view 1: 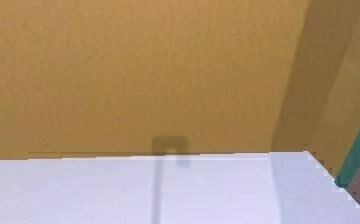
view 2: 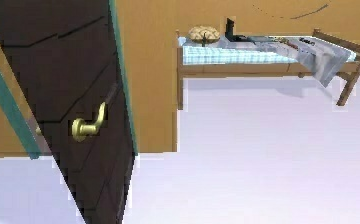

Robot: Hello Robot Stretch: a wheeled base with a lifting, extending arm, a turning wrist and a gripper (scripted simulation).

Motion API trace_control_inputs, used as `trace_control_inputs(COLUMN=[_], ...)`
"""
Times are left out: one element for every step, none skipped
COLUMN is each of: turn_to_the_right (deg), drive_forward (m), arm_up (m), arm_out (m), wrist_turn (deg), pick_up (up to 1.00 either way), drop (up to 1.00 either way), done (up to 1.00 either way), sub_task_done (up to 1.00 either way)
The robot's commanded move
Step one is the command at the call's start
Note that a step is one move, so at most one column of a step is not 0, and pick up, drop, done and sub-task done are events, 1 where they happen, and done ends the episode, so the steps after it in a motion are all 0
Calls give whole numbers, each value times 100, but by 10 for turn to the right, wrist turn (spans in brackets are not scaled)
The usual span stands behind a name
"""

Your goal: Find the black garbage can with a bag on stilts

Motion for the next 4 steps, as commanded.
trace_control_inputs(turn_to_the_right=[0,450,120,0], drive_forward=[55,0,0,60], arm_up=[0,0,0,0], arm_out=[0,0,0,0], wrist_turn=[0,0,0,0], pick_up=[0,0,0,0], drop=[0,0,0,0], done=[0,0,0,0], sub_task_done=[0,0,0,0])
